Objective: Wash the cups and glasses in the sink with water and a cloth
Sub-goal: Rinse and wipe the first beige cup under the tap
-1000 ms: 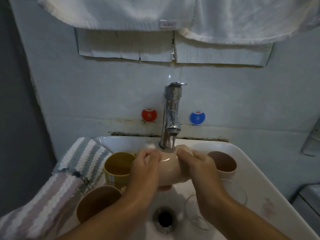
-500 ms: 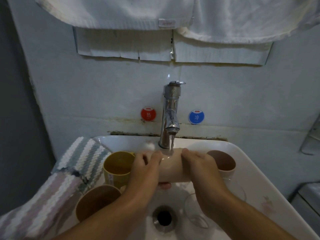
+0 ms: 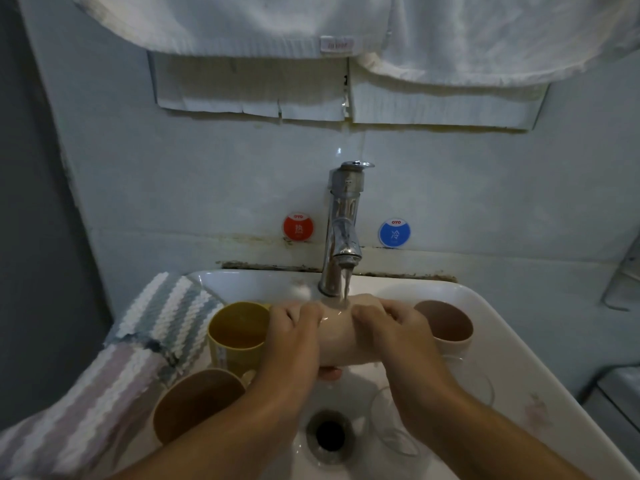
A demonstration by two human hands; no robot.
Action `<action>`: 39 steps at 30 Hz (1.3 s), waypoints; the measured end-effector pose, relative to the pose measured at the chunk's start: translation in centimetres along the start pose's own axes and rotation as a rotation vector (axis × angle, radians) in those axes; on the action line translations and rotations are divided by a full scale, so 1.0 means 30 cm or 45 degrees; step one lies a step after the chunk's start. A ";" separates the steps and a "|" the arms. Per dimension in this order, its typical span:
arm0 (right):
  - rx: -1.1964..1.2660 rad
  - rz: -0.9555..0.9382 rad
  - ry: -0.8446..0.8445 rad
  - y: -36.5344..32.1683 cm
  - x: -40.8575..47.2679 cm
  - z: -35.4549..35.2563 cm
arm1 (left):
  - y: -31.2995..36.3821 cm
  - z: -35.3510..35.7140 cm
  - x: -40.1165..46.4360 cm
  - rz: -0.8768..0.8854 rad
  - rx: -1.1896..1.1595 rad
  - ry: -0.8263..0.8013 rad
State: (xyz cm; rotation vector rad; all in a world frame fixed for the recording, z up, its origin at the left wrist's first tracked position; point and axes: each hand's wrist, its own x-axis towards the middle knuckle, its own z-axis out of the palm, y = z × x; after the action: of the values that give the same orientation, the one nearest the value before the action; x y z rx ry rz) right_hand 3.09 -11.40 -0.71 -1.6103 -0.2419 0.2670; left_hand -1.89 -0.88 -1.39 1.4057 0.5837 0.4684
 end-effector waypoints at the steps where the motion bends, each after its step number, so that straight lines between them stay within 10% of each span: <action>1: -0.006 -0.007 -0.003 0.000 -0.001 0.000 | 0.001 -0.001 -0.002 0.001 0.005 -0.001; 39: 0.165 0.097 0.031 -0.038 0.037 -0.019 | 0.029 -0.001 -0.013 0.055 0.058 -0.038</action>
State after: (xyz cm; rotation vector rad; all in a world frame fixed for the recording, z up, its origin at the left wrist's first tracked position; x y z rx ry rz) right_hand 4.32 -11.52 0.43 -1.4953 -0.1417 0.3155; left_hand -2.17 -1.00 -0.50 1.4689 0.5435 0.4704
